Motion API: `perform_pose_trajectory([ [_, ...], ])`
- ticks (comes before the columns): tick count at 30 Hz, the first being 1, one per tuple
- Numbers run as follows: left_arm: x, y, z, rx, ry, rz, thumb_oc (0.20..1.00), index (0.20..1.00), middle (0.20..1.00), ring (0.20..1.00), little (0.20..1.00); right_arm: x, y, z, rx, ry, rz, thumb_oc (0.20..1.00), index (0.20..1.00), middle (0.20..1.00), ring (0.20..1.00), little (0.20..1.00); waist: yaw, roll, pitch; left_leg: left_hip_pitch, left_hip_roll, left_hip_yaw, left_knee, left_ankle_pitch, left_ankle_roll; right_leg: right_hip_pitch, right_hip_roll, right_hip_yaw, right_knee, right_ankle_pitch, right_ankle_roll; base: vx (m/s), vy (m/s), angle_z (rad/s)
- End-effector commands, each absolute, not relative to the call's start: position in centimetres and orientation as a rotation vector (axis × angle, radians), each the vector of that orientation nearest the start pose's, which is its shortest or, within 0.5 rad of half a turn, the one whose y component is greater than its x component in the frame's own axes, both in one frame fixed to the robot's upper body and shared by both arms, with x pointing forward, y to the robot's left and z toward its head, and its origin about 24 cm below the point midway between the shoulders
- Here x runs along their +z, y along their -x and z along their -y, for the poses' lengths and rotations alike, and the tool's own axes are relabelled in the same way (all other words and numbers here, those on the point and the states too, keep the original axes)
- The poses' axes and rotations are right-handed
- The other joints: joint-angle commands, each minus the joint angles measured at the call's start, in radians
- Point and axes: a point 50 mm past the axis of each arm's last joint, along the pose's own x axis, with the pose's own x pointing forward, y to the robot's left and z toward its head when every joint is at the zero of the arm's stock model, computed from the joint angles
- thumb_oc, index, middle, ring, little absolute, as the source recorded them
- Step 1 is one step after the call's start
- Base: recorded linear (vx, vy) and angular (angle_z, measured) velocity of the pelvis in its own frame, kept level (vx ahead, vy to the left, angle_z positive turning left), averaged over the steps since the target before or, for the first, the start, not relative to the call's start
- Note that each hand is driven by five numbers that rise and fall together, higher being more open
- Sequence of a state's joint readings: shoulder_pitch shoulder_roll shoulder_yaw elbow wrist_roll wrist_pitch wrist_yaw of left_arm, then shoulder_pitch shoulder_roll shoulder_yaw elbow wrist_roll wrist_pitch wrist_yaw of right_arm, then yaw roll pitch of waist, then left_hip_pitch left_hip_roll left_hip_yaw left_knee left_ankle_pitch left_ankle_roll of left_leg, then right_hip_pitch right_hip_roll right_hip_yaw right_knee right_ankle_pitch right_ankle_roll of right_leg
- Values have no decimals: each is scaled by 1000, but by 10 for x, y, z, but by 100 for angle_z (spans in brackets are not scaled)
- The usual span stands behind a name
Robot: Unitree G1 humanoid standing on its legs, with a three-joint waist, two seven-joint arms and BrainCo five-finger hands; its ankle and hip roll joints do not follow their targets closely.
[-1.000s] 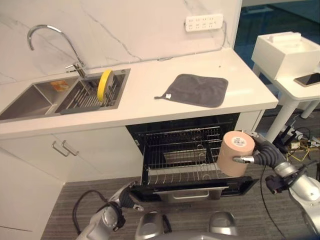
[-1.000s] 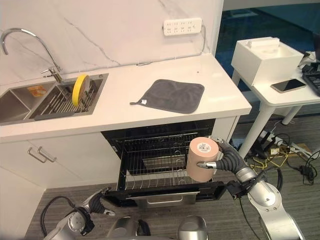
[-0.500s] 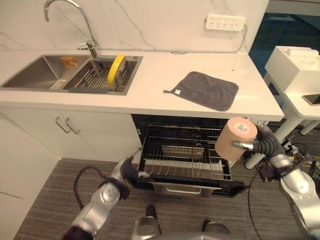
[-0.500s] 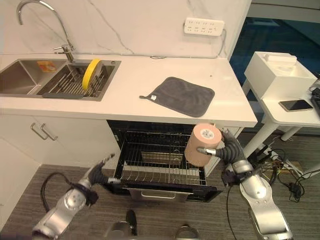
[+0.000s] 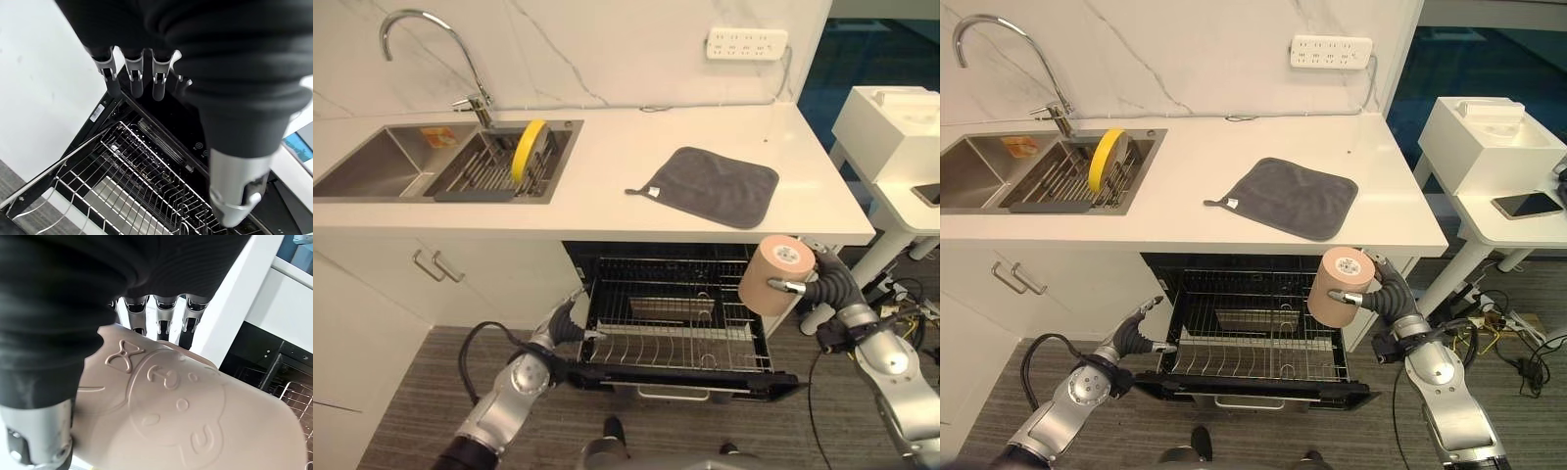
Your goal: Place the dishes in the dishwasher.
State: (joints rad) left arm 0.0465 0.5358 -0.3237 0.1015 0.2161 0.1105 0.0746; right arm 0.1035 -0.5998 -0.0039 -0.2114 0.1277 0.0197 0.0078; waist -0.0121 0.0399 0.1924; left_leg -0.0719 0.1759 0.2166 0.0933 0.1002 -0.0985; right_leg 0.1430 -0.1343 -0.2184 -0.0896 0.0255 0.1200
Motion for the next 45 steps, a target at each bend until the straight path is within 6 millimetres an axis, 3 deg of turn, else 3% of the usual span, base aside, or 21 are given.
perform_pose_trajectory([
  [1,22,-258,-201,-202,-842,-157,1000,1000,1000,1000,1000,157,-254,226,69,518,393,200,200,200,200,200,19,-15,110,-167,76,-113,174,-16,-92,65,-54,38,31,-31,24,-190,-68,-25],
  [6,37,-283,-197,-199,-919,-126,1000,1000,1000,1000,1000,185,-272,213,90,542,497,200,200,200,200,200,6,-17,197,-291,77,-142,257,-10,-93,4,-40,81,61,-57,14,-170,-40,-19],
  [11,53,-303,-202,-178,-964,-125,1000,1000,1000,1000,1000,198,-283,200,127,565,549,200,200,200,200,200,-9,-23,238,-330,76,-137,255,-4,-91,-13,-31,106,41,-60,12,-111,-13,-6],
  [14,55,-313,-207,-172,-989,-153,1000,1000,1000,1000,1000,211,-288,196,143,578,593,200,200,200,200,200,-13,-31,250,-346,77,-128,246,0,-87,-9,-29,121,16,-59,21,-139,-11,-8],
  [17,44,-315,-210,-211,-992,-253,1000,1000,1000,1000,1000,221,-292,193,160,584,608,200,200,200,200,200,-10,-34,243,-362,85,-115,240,7,-86,-2,-32,131,2,-70,35,-87,13,-7],
  [23,-6,-301,-206,-389,-1065,-519,1000,1000,1000,1000,1000,226,-303,194,166,608,568,200,200,200,200,200,0,-35,204,-379,113,-104,241,10,-90,7,-46,123,2,-94,62,-29,-3,-5],
  [28,-39,-273,-202,-463,-1079,-660,1000,1000,1000,1000,1000,224,-322,210,91,659,475,200,200,200,200,200,33,-34,191,-388,116,-125,236,3,-93,-5,-59,93,2,-101,75,-44,-45,0],
  [38,-55,-234,-215,-479,-1033,-694,1000,1000,1000,1000,1000,205,-337,242,8,753,314,200,200,200,200,200,89,-25,211,-404,93,-149,219,-4,-86,-29,-69,60,2,-101,76,-73,-36,8],
  [45,-52,-233,-217,-452,-1003,-650,1000,1000,1000,1000,1000,188,-350,267,-35,778,164,200,200,200,200,200,114,-14,220,-406,76,-157,206,-3,-81,-45,-69,46,2,-98,67,-46,-4,3],
])
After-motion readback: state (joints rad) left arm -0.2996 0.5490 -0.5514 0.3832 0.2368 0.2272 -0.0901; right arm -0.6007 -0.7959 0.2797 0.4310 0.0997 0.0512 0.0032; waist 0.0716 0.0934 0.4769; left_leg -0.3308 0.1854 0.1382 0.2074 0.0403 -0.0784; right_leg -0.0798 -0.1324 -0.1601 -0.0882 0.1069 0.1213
